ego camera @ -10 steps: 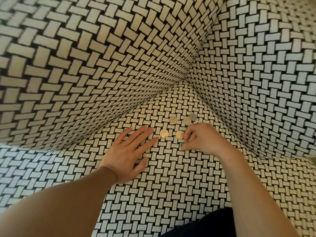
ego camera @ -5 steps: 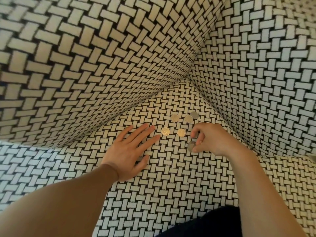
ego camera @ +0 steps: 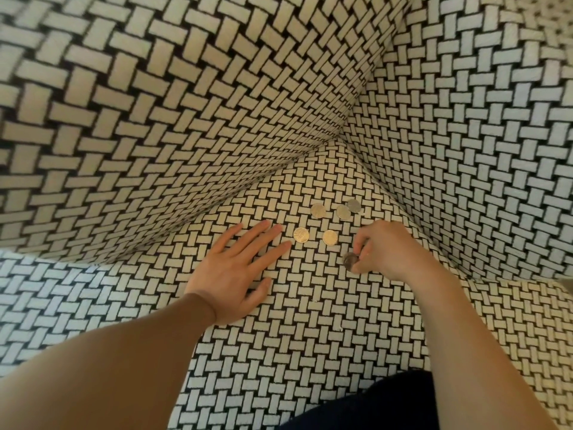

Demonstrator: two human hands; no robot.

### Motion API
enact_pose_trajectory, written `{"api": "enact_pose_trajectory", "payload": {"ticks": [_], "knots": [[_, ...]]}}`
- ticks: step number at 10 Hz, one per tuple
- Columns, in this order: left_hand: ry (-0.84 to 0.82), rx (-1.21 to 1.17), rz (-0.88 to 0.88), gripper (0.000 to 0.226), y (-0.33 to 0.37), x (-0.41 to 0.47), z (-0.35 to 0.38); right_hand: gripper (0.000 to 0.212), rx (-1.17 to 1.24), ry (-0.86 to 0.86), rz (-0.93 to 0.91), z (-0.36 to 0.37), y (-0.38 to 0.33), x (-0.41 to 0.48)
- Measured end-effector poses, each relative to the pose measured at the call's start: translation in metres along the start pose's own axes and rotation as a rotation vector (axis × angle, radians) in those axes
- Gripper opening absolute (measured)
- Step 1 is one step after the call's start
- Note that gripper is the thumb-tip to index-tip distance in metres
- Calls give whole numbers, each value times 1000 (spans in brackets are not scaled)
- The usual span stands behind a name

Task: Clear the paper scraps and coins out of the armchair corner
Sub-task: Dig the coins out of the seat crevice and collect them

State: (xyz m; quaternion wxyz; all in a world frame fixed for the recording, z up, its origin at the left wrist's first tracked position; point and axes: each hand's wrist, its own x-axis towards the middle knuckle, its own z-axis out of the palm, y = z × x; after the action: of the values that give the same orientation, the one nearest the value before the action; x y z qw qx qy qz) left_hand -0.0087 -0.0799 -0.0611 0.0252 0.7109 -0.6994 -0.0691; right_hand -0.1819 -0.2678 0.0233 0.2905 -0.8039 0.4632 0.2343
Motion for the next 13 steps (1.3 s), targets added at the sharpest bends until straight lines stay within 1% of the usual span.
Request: {"api": "enact_pose_trajectory", "payload": {"ticks": [1,2,3,4,6,7,8,9,10,11,12,13], "knots": [[2,-7,0,63,0,0,0,19,36,-32,-72,-1,0,-4],[4,-8,1,63,0,0,0,13,130,96,-154,-1,-1,-2],[8,-18,3,63,1,0,0,15,162,167,-191,2,-5,3],[9,-19,2,62,0,0,-1,16,189,175,-206,7,-9,7],[14,-26,1,62,0,0,-1,41,216,198,-216,8,-10,11],[6,-24,-1,63,0,0,-1,36,208,171,-222,9,-10,13],[2,-25,-2,63,0,0,0,27,163,147,-217,10,-10,14],[5,-20,-1,63,0,0,-1,20,143,155,-243,10,-11,14],[8,-18,1,63,0,0,-2,12,136,152,-243,9,-10,14],[10,-14,3,64,1,0,-2,10,185,202,-210,2,-4,15],[7,-13,2,64,0,0,-2,9,240,302,-117,-4,8,22],[6,-12,2,64,0,0,-2,10,306,349,-45,-3,15,29]]}}
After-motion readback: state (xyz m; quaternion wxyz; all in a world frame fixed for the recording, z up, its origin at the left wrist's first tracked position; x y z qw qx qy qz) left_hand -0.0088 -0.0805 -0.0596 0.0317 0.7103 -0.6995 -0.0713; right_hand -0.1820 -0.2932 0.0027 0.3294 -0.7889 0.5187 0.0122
